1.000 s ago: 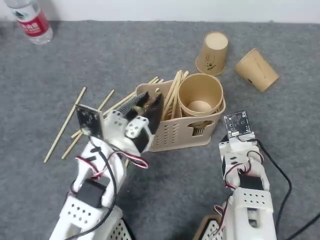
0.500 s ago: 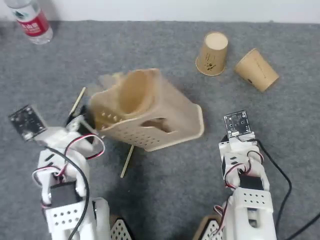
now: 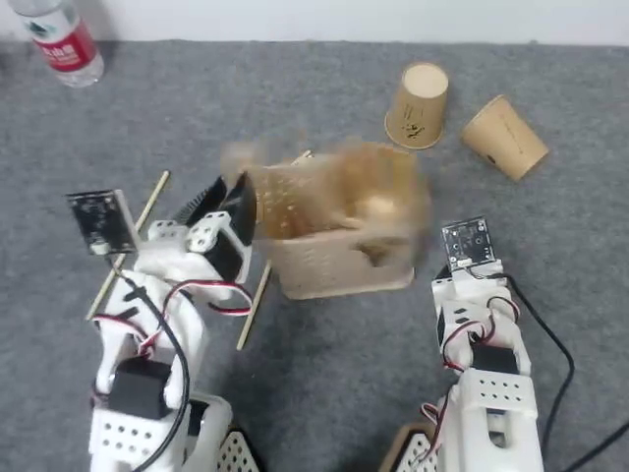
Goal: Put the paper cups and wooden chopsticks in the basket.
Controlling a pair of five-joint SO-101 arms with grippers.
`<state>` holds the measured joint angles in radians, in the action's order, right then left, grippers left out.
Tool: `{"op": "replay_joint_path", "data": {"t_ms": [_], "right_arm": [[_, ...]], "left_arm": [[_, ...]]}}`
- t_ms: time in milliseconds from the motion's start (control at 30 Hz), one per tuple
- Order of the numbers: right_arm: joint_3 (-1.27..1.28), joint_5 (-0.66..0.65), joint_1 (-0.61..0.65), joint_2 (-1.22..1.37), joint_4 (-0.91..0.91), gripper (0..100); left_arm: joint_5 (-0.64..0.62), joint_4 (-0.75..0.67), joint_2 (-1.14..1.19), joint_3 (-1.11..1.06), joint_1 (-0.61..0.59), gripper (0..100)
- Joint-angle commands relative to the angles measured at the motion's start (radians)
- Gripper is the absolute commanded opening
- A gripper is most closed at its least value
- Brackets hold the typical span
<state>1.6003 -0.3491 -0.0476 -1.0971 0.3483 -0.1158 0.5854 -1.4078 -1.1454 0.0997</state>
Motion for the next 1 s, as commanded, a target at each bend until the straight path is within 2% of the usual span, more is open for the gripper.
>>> {"op": "replay_joint_path", "data": {"t_ms": [0, 167, 333, 467, 600, 700, 833, 967], "right_arm": [[-0.011, -0.012, -0.008, -0.016, -0.021, 1.6], [-0.011, -0.012, -0.01, -0.016, -0.022, 1.6], [-0.011, -0.012, -0.01, -0.016, -0.022, 1.6], [-0.021, -0.008, -0.022, -0.016, -0.022, 1.6], [-0.052, 0.035, -0.094, -0.016, -0.008, 1.4], [-0.169, 0.083, -0.185, -0.016, 0.15, 1.7], [-0.436, 0.219, -0.272, -0.004, 0.433, 1.7], [-0.621, 0.147, -0.249, 0.007, 0.529, 1.7]], "left_arm": [[-0.008, -0.072, 0.087, 0.051, 0.023, 11], [-0.011, -0.061, 0.132, 0.16, -0.025, 11], [-0.009, 0.075, 0.077, 0.165, -0.164, 12], [-0.009, 0.161, 0.017, 0.007, -0.333, 12], [-0.002, 0.149, -0.064, -0.228, -0.382, 12], [0.009, 0.14, -0.155, -0.349, -0.382, 12], [0.1, 0.14, -0.292, -0.463, -0.417, 12], [0.114, 0.169, -0.405, -0.539, -0.457, 12]]}}
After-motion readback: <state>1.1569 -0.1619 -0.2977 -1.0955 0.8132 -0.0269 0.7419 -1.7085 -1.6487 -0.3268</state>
